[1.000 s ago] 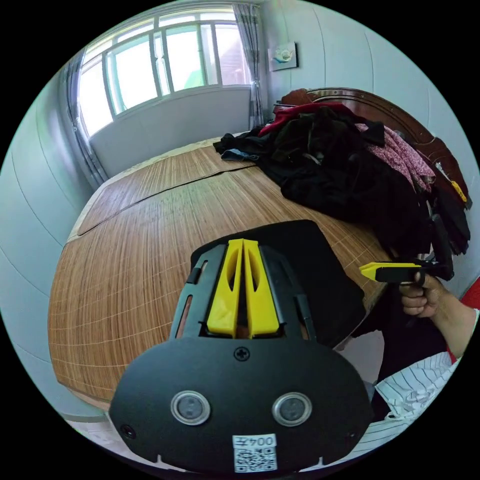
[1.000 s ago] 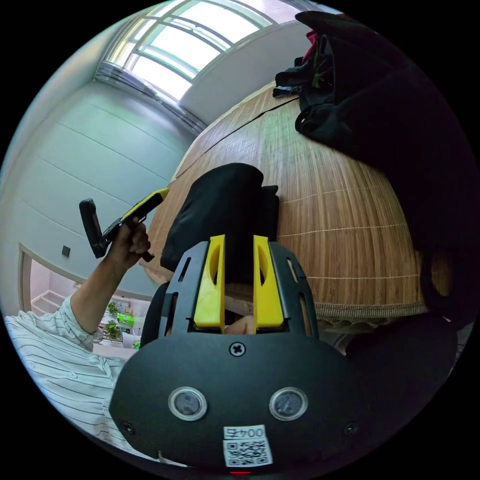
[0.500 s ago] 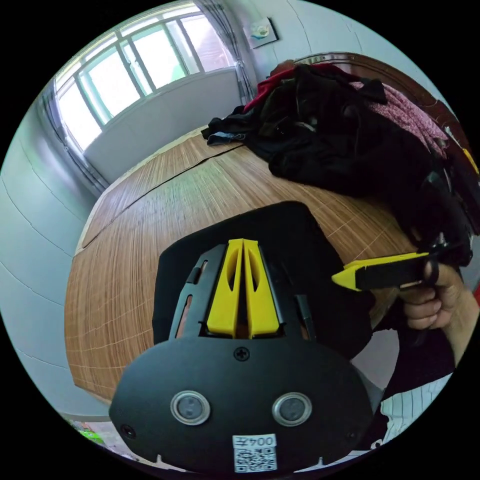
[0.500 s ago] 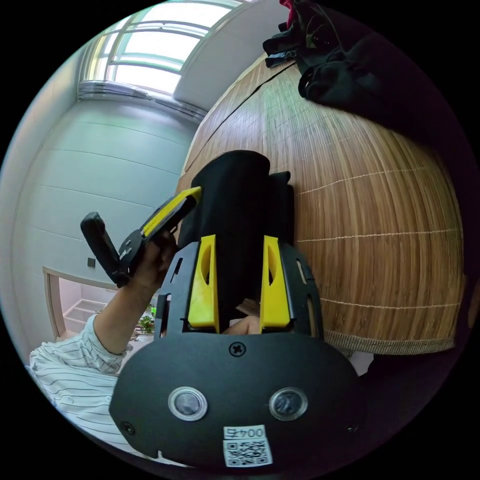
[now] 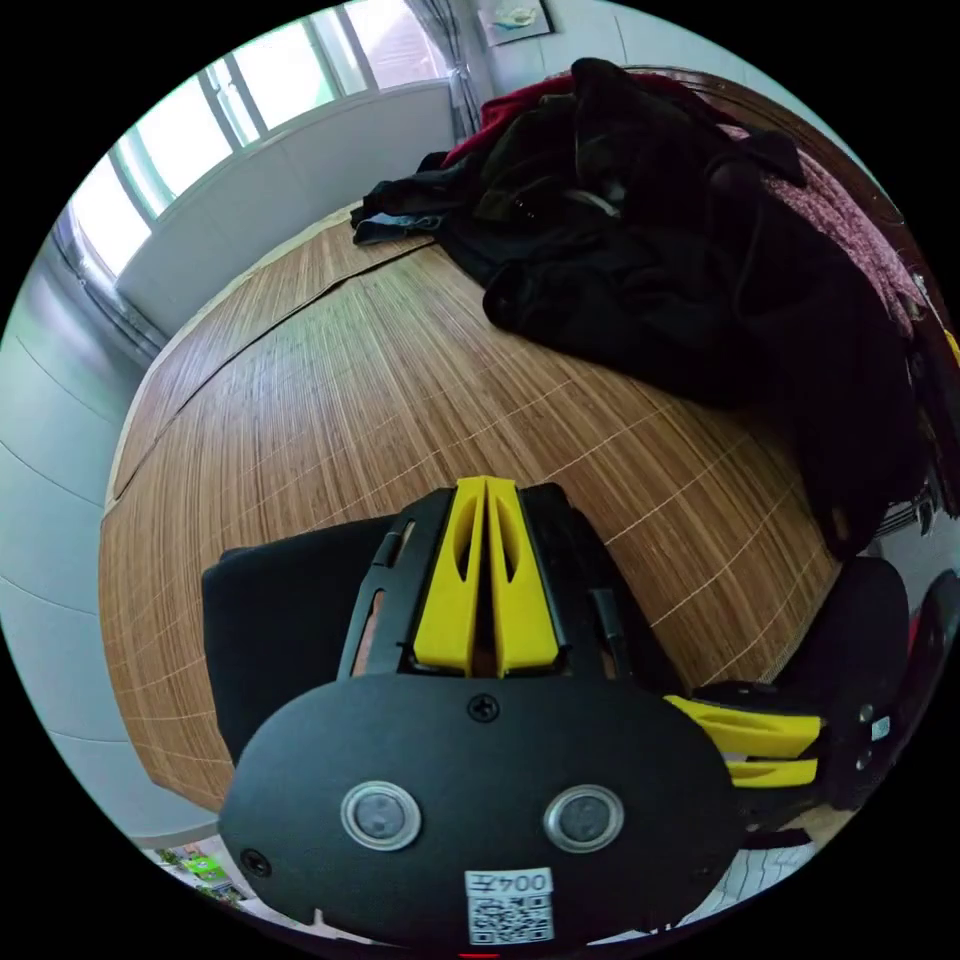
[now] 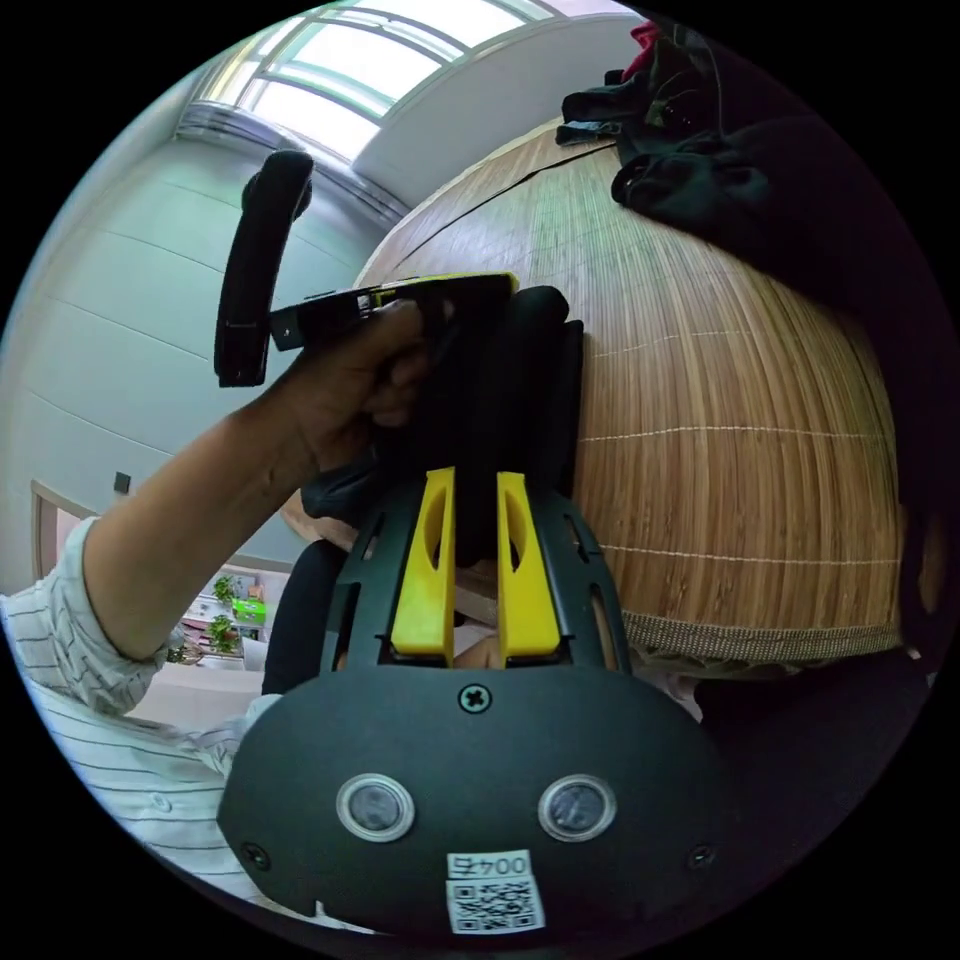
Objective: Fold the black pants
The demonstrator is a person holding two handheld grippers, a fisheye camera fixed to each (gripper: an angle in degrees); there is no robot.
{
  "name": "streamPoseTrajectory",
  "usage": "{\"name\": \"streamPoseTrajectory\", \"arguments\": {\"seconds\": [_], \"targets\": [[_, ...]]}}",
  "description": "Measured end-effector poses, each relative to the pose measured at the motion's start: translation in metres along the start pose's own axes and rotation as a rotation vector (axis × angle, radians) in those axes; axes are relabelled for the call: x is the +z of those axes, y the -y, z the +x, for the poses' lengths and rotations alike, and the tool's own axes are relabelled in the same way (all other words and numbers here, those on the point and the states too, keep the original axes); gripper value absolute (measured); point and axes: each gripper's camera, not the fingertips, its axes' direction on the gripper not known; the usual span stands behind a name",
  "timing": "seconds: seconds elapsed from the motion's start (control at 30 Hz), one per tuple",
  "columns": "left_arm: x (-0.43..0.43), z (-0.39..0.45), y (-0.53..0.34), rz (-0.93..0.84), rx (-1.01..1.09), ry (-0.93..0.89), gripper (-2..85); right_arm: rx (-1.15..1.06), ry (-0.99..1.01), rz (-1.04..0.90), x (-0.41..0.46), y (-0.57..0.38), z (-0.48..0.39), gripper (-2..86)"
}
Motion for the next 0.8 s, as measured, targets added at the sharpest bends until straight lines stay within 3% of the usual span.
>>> {"name": "streamPoseTrajectory", "arguments": {"seconds": [0.1, 0.2, 0.27, 0.37, 0.47, 0.6, 0.8], "targets": [[0.01, 0.011, 0.008, -0.052, 0.03, 0.058, 0.2, 0.005, -0.001, 0.024, 0.004, -0.007, -0.002, 6.5], [-0.005, -0.002, 0.011, -0.039, -0.01, -0.036, 0.2, 0.032, 0.133, 0.018, -0.007, -0.009, 0.009, 7.4], [-0.052, -0.024, 0.002, 0.112, -0.075, -0.144, 0.2, 0.041, 0.135, 0.104, -0.034, -0.015, 0.01, 6.9], [-0.106, -0.048, -0.029, 0.23, -0.053, -0.072, 0.2, -0.001, 0.086, 0.167, -0.055, -0.023, -0.002, 6.8], [-0.115, -0.073, -0.077, 0.148, -0.088, 0.114, 0.2, -0.089, 0.048, 0.16, -0.046, -0.027, -0.029, 6.6], [-0.064, -0.089, -0.123, -0.036, -0.089, 0.03, 0.4, -0.161, -0.074, 0.006, 0.003, -0.025, -0.052, 6.5], [-0.139, -0.112, -0.157, 0.233, -0.203, 0.049, 0.5, -0.094, -0.062, 0.091, -0.037, -0.028, -0.045, 8.3]]}}
